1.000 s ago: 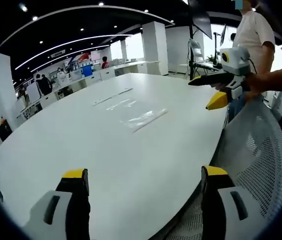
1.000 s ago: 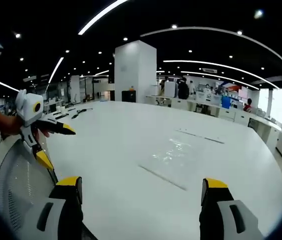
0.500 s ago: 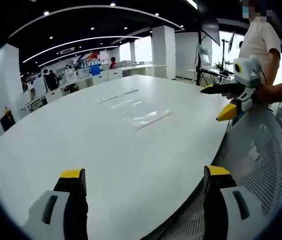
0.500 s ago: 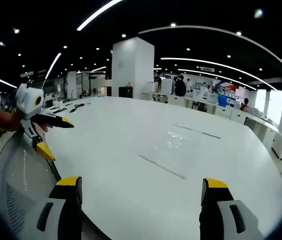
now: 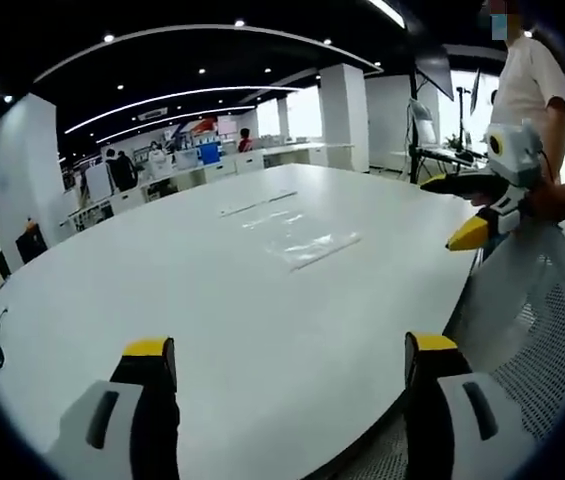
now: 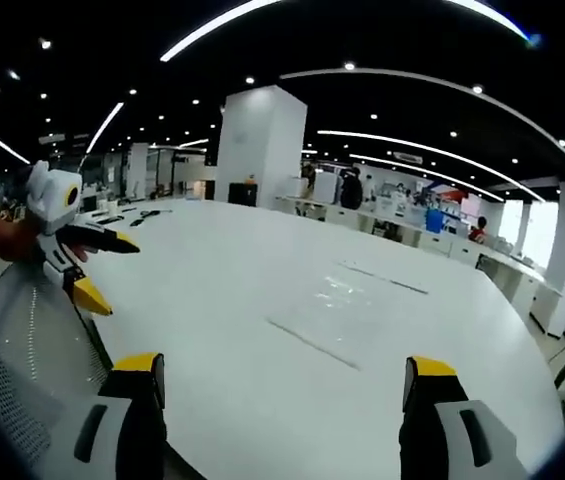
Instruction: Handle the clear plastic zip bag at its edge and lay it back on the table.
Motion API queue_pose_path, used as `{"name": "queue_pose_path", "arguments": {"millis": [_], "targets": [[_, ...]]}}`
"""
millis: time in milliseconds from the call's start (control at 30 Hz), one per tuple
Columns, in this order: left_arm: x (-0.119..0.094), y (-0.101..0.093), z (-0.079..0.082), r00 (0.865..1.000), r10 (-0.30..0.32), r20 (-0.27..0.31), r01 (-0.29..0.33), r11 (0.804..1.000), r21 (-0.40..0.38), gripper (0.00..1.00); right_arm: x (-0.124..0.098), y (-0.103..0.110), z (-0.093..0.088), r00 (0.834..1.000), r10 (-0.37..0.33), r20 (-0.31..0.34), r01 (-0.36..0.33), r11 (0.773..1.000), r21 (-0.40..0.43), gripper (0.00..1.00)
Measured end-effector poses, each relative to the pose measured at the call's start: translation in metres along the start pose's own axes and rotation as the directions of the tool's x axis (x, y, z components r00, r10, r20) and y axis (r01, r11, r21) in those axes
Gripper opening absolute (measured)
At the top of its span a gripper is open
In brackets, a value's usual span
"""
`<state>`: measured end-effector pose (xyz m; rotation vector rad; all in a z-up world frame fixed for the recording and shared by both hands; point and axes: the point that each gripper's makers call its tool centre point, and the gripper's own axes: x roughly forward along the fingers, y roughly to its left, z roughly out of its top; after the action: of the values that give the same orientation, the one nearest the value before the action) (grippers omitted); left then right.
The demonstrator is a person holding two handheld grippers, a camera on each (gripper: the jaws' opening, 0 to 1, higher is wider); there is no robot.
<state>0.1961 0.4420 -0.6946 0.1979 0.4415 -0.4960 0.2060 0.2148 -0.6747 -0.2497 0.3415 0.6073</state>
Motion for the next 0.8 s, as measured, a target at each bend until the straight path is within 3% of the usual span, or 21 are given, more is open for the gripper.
{"name": "queue_pose_path", "arguments": {"millis": [200, 500, 600, 800], "targets": [[0.0018, 0.0015, -0.0027, 1.0, 0.007, -0.005, -0.007, 1.0, 0.003, 0.9, -0.0022, -0.003, 0.0066, 0.999, -0.005, 0.039, 0.004, 1.0, 0.028, 0.97], [0.0021, -0.0026, -0.0029, 1.0, 0.004, -0.016, -0.003, 1.0, 0.031, 0.87, -0.0024, -0.0083, 0.0057, 0.999, -0.017, 0.049, 0.014, 0.998, 0.069, 0.95], [0.001, -0.0029, -0.003, 1.0, 0.005, -0.021, -0.004, 0.999, 0.048, 0.82, -0.0014, -0.0081, 0.0039, 0.999, -0.017, 0.04, 0.014, 0.997, 0.079, 0.95], [0.0015, -0.0033, -0.0067, 0.999, 0.006, -0.043, -0.003, 0.998, 0.057, 0.85, -0.0017, -0.0083, 0.0054, 0.999, -0.021, 0.044, 0.018, 0.997, 0.081, 0.95]]}}
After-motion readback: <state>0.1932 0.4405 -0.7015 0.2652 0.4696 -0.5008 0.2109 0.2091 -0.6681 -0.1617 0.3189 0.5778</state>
